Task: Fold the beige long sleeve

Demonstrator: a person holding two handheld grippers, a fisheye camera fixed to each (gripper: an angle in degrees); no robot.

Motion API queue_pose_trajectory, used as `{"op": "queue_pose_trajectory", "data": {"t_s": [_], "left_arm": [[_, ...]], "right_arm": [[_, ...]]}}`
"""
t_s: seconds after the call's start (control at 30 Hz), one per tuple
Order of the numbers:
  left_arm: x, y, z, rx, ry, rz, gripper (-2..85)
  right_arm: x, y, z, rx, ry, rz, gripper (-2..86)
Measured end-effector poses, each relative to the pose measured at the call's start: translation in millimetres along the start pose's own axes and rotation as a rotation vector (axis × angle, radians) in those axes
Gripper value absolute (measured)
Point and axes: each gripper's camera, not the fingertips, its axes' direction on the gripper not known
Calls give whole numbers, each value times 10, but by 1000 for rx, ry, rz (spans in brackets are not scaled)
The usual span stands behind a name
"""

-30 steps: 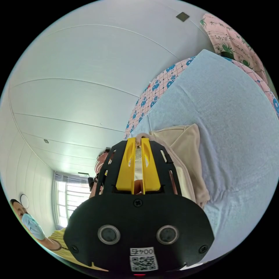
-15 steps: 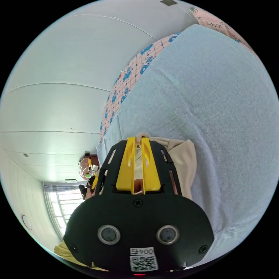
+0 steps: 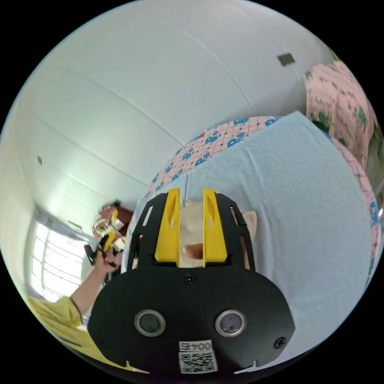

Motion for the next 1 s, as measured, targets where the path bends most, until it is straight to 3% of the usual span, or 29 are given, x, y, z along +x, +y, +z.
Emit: {"op": "queue_pose_trajectory", "data": {"t_s": [0.07, 0.17, 0.47, 0.7, 1.0], "left_arm": [[181, 380, -349, -48, -37, 194, 53], [156, 1017, -727, -151, -95, 320, 40], [29, 2325, -883, -418, -218, 523, 46], [-21, 2407, -728, -442, -293, 590, 92], [30, 2468, -479, -534, -311, 713, 92]], "right_arm": [[-278, 509, -202, -42, 83, -155, 89], [-454, 1359, -428, -65, 189, -261, 94], [-470, 3407, -568, -163, 411, -219, 103], [-556, 3837, -422, -139, 492, -253, 119], [-385, 3737, 217, -260, 682, -417, 113]]}}
